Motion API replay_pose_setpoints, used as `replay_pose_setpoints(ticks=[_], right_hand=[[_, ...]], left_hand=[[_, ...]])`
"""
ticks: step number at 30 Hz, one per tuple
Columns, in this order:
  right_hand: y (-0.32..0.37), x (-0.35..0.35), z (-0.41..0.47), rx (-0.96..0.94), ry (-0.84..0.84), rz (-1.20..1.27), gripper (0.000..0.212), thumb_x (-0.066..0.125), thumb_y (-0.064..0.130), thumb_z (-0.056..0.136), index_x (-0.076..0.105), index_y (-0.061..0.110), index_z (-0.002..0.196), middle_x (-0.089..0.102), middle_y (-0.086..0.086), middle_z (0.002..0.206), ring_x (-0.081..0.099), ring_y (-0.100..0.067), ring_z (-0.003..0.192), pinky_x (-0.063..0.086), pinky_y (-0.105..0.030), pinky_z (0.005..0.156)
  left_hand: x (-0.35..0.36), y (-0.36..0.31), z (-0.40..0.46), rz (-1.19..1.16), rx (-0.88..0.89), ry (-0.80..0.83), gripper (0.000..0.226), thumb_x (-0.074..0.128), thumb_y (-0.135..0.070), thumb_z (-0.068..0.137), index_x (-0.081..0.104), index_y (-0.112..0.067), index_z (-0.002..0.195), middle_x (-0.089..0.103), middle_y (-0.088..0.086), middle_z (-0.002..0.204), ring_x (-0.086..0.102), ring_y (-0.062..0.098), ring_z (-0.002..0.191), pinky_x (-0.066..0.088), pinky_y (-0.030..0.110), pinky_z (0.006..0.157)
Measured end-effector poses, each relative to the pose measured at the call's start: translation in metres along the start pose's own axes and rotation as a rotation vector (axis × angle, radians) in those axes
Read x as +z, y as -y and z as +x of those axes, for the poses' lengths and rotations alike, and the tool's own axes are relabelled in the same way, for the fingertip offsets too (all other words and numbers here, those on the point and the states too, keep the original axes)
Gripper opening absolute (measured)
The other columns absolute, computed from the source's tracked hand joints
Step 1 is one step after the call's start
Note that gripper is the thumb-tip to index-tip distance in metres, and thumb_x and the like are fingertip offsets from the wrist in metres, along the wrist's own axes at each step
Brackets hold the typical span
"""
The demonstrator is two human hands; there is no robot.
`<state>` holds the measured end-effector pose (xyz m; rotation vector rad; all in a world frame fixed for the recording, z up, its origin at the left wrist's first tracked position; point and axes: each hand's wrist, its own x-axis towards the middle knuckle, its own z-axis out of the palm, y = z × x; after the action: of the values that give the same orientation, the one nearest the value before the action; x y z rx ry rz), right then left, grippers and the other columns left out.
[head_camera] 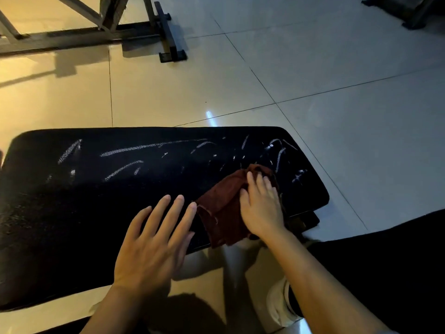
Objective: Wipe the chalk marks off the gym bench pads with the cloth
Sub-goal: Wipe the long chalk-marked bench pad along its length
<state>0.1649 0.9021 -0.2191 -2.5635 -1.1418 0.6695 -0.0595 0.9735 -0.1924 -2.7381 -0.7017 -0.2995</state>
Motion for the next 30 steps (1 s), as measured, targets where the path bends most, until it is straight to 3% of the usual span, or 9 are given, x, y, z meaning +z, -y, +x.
replay_pose_setpoints(ticks=[4,7,10,13,16,23,26,30], right_hand=[[0.059,0.015,-0.029,-0.360,0.022,-0.017,0.056,0.024,0.036,0.105,0.000,0.027,0.155,-0.003,0.002,0.163,-0.010,-0.014,0.149,-0.008,-0.033,0.120],[0.071,0.015,-0.035,-0.444,0.060,0.035,0.053,0.023,0.038,0.106,0.003,0.031,0.155,-0.003,0.007,0.163,-0.011,-0.009,0.148,-0.012,-0.029,0.117],[0.048,0.012,-0.023,-0.344,0.025,0.020,0.054,0.023,0.037,0.106,0.006,0.027,0.156,0.002,0.003,0.164,-0.004,-0.011,0.149,-0.004,-0.029,0.119],[-0.005,0.001,-0.007,-0.079,-0.021,-0.027,0.054,0.024,0.035,0.106,0.009,0.021,0.156,0.008,-0.004,0.163,0.005,-0.019,0.150,0.008,-0.034,0.120],[-0.048,-0.010,-0.006,0.157,0.002,-0.002,0.055,0.020,0.035,0.106,0.005,0.020,0.156,0.005,-0.006,0.164,0.002,-0.021,0.150,0.010,-0.037,0.120],[-0.014,0.009,-0.048,0.013,0.020,0.021,0.056,0.024,0.036,0.105,0.008,0.021,0.156,-0.003,0.000,0.164,-0.008,-0.014,0.149,0.000,-0.031,0.120],[-0.025,0.004,-0.021,0.064,0.023,0.025,0.059,0.023,0.039,0.105,0.000,0.023,0.156,-0.004,0.000,0.164,-0.007,-0.015,0.150,-0.001,-0.032,0.120],[-0.040,-0.012,0.024,0.138,0.008,0.136,0.057,0.023,0.038,0.106,0.003,0.019,0.156,0.000,-0.006,0.164,-0.003,-0.019,0.150,0.002,-0.034,0.120]], left_hand=[[-0.002,0.000,0.001,0.000,-0.013,0.021,0.050,0.019,-0.037,0.102,0.041,-0.014,0.141,0.051,0.017,0.140,0.041,0.033,0.131,0.033,0.047,0.099],[-0.005,-0.001,0.001,-0.016,-0.035,0.033,0.049,0.029,-0.037,0.099,0.046,-0.013,0.139,0.052,0.017,0.139,0.046,0.033,0.129,0.033,0.046,0.100],[-0.009,-0.001,0.003,-0.023,-0.048,0.044,0.050,0.034,-0.038,0.097,0.054,-0.012,0.135,0.053,0.016,0.138,0.053,0.033,0.124,0.036,0.046,0.097],[-0.010,-0.003,0.004,-0.040,-0.059,0.051,0.051,0.035,-0.040,0.098,0.057,-0.011,0.132,0.055,0.015,0.137,0.056,0.033,0.121,0.038,0.045,0.094],[-0.008,-0.002,0.004,-0.034,-0.048,0.072,0.053,0.033,-0.043,0.098,0.057,-0.011,0.133,0.056,0.015,0.136,0.056,0.033,0.120,0.038,0.045,0.091],[-0.013,-0.004,0.009,-0.054,-0.099,0.188,0.057,0.030,-0.046,0.097,0.059,-0.010,0.131,0.056,0.016,0.135,0.054,0.035,0.122,0.037,0.048,0.094],[-0.014,-0.005,0.012,-0.069,-0.113,0.213,0.058,0.031,-0.047,0.096,0.057,-0.010,0.133,0.055,0.017,0.136,0.051,0.036,0.125,0.035,0.050,0.098],[-0.012,-0.004,0.010,-0.056,-0.127,0.233,0.059,0.031,-0.048,0.096,0.058,-0.010,0.132,0.057,0.015,0.134,0.052,0.035,0.124,0.035,0.048,0.097]])
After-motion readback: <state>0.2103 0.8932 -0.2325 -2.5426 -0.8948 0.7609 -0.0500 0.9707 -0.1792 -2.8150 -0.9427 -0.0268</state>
